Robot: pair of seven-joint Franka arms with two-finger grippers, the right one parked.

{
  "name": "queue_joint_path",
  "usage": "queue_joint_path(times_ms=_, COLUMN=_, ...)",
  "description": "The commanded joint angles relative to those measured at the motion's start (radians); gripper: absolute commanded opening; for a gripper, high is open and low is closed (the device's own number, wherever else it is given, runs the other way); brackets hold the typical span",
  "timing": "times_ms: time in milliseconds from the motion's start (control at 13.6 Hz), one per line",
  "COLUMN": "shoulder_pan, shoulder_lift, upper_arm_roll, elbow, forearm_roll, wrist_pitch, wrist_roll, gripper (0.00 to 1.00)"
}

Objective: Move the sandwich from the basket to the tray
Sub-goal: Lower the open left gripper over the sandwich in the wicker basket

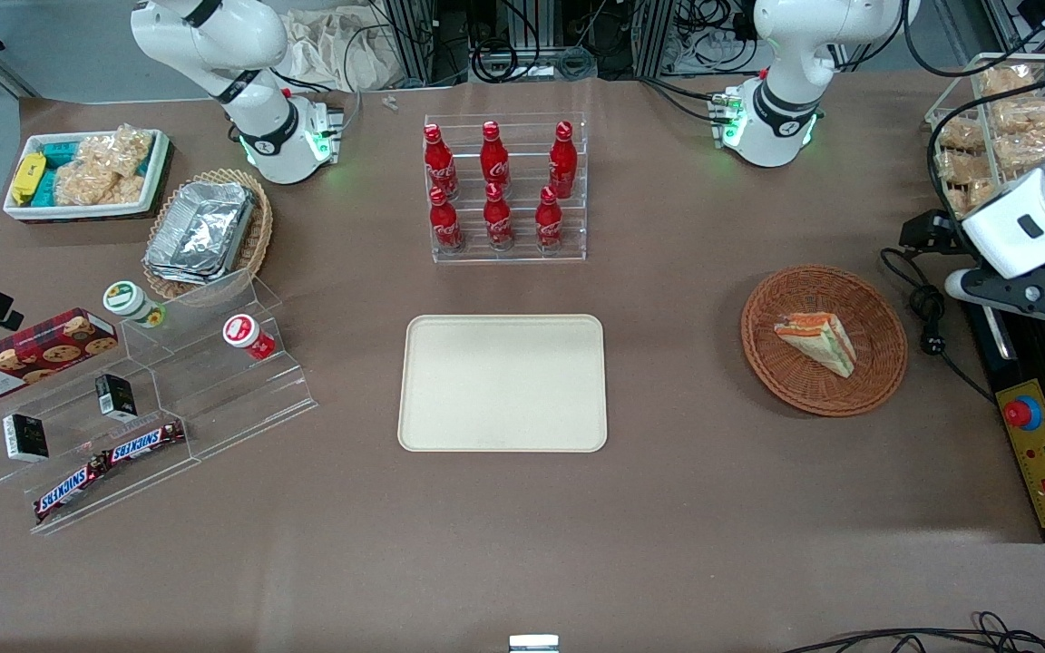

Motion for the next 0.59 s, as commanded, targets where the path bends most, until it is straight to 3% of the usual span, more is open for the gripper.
queue_joint_path(times_ms=0, shoulder_pan=0.003, shoulder_lift=0.015, upper_arm_roll=-0.008, elbow=0.032, forearm_roll=0.011, wrist_pitch=-0.035, wrist_roll=0.006, gripper=1.00)
queue_joint_path(times_ms=295, shoulder_pan=0.002, shoulder_lift=0.029, upper_arm_roll=-0.008, elbow=0.036, forearm_roll=0.010, wrist_pitch=-0.040, wrist_roll=-0.062, gripper=1.00)
queue_joint_path(times_ms=516, shoulder_pan=0.002, shoulder_lift=-0.008, upper_arm_roll=-0.009, elbow=-0.120, forearm_roll=-0.010, wrist_pitch=0.119, wrist_roll=-0.464, gripper=1.00)
